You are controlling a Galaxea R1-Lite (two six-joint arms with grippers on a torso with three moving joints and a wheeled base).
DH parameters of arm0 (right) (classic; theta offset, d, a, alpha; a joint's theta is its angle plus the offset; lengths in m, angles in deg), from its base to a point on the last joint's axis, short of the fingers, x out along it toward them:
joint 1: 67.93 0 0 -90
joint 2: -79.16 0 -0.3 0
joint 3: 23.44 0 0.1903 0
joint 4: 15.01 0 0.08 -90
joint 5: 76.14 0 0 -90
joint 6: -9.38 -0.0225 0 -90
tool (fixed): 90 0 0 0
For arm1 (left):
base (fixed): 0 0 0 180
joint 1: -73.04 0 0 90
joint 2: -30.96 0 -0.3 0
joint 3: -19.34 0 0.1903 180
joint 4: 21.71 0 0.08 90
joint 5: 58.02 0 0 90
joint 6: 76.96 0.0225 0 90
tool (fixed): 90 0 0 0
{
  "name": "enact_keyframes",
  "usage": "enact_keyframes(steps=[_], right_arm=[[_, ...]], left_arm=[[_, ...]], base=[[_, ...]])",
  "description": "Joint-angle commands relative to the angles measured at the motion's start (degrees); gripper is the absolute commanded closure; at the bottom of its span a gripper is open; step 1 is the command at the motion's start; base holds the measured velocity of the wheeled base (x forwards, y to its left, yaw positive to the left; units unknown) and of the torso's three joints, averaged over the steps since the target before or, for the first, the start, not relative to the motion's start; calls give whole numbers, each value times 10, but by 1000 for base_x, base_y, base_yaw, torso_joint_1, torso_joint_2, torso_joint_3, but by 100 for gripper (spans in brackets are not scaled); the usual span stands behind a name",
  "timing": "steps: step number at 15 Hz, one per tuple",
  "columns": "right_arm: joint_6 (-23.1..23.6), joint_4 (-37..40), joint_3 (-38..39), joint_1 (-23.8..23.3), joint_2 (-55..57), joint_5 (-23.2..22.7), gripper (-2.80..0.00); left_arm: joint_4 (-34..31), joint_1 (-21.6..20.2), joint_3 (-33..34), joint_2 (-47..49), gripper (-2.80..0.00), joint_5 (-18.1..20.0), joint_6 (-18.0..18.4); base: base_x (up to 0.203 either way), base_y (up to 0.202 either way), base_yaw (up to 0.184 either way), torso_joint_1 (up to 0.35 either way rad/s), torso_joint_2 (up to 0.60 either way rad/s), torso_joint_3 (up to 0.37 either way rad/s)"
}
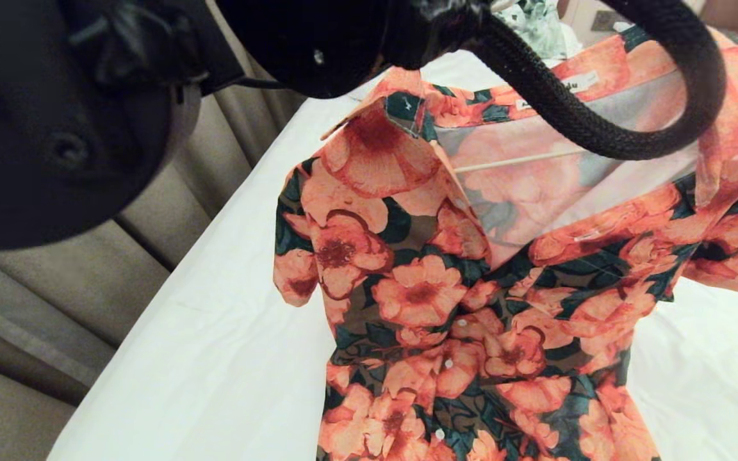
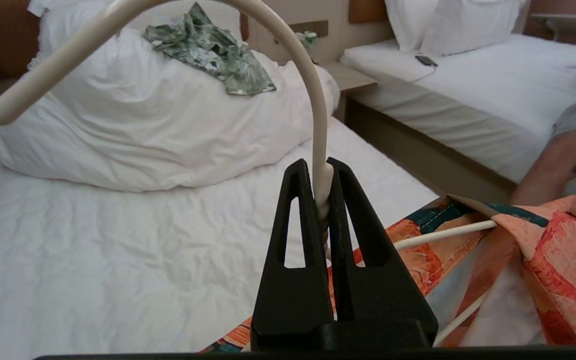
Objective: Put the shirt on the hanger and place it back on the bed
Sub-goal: Take the clothes hanger out of the clothes
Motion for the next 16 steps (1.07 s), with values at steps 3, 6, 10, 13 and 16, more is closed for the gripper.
enact_keyframes(steps=[3,6,10,13,16], right_arm=[[-106,4,-13,-48,-6,-65,0],[-131,5,17,-48,-20,-72,0],[-133,7,47,-30,-39,-70,0],[-131,4,63,-30,-52,-69,0],[-130,3,80,-29,-72,-68,0]], left_arm=[[1,-20,-3,-22,0,-1,36],[-1,-24,-3,-45,0,3,80],[-24,-24,-3,-91,0,34,108],[-54,-24,-4,-124,0,52,123],[-63,-24,-4,-149,0,54,143]], base=[[0,0,0,0,0,0],[0,0,0,0,0,0],[0,0,0,0,0,0],[0,0,0,0,0,0],[0,0,0,0,0,0]])
